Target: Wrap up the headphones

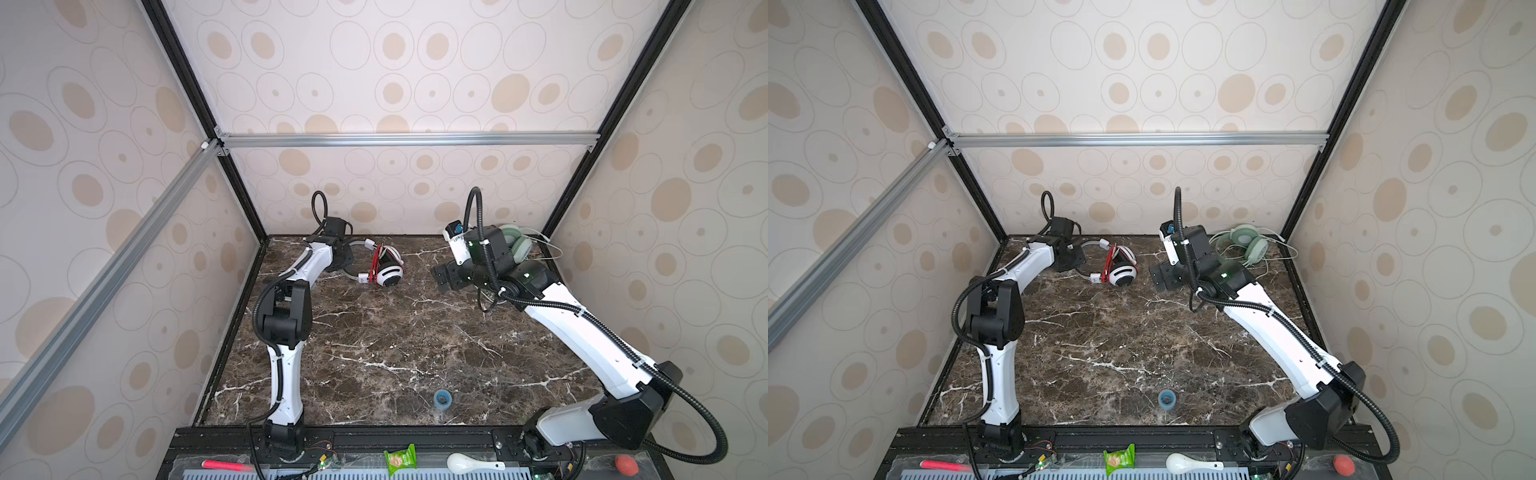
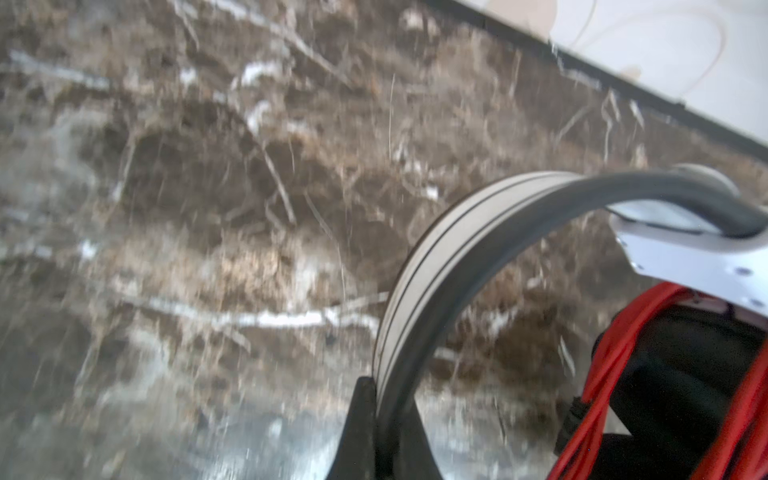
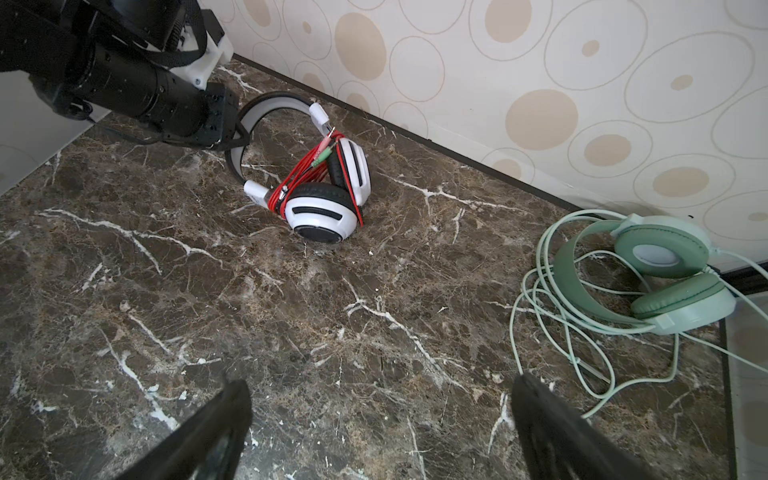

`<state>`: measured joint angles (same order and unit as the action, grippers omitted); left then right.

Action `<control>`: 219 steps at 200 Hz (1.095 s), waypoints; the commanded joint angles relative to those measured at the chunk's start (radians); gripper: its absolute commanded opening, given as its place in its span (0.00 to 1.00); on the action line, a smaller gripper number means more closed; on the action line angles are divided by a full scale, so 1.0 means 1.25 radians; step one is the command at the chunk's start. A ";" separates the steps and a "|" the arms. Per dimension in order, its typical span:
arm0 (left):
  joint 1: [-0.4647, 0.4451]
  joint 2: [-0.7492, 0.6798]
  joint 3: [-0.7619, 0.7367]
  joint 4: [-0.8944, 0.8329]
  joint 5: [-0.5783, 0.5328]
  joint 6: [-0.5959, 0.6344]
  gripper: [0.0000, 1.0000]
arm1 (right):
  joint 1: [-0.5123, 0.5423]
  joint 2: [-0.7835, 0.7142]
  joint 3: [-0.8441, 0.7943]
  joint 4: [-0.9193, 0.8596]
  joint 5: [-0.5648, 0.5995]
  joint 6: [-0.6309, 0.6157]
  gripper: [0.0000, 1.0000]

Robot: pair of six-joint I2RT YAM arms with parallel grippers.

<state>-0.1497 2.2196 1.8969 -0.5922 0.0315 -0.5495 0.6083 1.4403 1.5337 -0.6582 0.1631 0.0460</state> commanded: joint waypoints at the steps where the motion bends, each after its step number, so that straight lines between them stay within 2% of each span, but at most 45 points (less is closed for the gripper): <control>1: 0.020 0.026 0.076 -0.007 0.055 -0.018 0.07 | -0.006 0.030 0.041 -0.004 0.016 0.008 1.00; 39: 0.030 0.060 0.089 0.001 0.074 -0.030 0.08 | -0.010 0.088 0.095 0.000 0.007 0.000 1.00; 71: 0.031 0.072 0.087 0.001 0.072 -0.032 0.13 | -0.026 0.109 0.117 0.002 -0.009 0.010 1.00; 157: 0.033 0.056 0.076 -0.011 0.026 0.002 0.59 | -0.075 0.163 0.157 -0.016 -0.035 0.024 1.00; 219: 0.020 -0.050 0.015 0.000 -0.059 0.053 0.85 | -0.095 0.216 0.212 -0.057 -0.036 0.030 1.00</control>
<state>-0.1127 2.2524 1.9148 -0.5934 0.0257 -0.5304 0.5014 1.6787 1.7473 -0.6891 0.1242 0.0673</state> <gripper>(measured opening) 0.817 0.997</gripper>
